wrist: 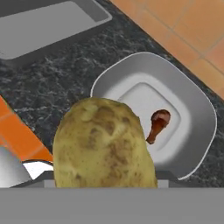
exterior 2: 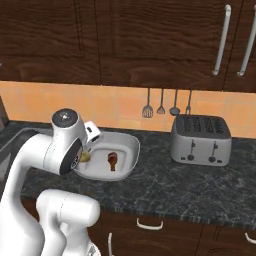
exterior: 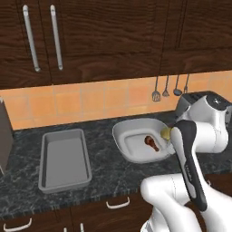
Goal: Place one potato and one chicken drumstick in each tupperware on the nearby counter, to pack two identical lunches.
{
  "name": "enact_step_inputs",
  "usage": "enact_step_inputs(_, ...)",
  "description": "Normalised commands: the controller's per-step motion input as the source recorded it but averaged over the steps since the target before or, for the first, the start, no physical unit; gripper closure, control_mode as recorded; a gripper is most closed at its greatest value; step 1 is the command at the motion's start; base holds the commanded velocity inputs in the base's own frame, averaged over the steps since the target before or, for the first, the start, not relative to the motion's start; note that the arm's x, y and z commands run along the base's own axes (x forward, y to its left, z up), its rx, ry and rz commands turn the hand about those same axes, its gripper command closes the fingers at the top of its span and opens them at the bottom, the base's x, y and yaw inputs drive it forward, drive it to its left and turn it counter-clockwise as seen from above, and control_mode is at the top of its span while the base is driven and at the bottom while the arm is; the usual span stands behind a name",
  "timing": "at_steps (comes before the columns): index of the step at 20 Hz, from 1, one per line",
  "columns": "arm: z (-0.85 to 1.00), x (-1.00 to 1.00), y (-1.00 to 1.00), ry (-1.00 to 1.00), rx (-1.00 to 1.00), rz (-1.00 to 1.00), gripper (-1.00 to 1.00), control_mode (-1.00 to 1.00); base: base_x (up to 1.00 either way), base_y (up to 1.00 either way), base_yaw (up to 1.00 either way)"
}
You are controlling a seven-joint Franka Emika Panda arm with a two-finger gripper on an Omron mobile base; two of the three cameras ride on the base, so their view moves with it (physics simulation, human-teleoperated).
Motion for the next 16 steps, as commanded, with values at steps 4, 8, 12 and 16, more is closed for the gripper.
enact_step_inputs(4, -0.45, 0.84, 0.25, 0.16, -0.06, -0.03, 1.0, -1.0, 0.0, 0.0, 0.0)
enact_step_inputs(8, -0.39, 0.66, 0.32, 0.02, -0.01, -0.17, 1.0, -1.0, 0.0, 0.0, 0.0)
enact_step_inputs(12, -0.47, 0.63, 0.1, 0.01, 0.01, -0.24, 1.0, -1.0, 0.0, 0.0, 0.0)
enact_step_inputs(16, -0.38, 0.78, 0.0, 0.11, 0.04, -0.06, 1.0, -1.0, 0.0, 0.0, 0.0)
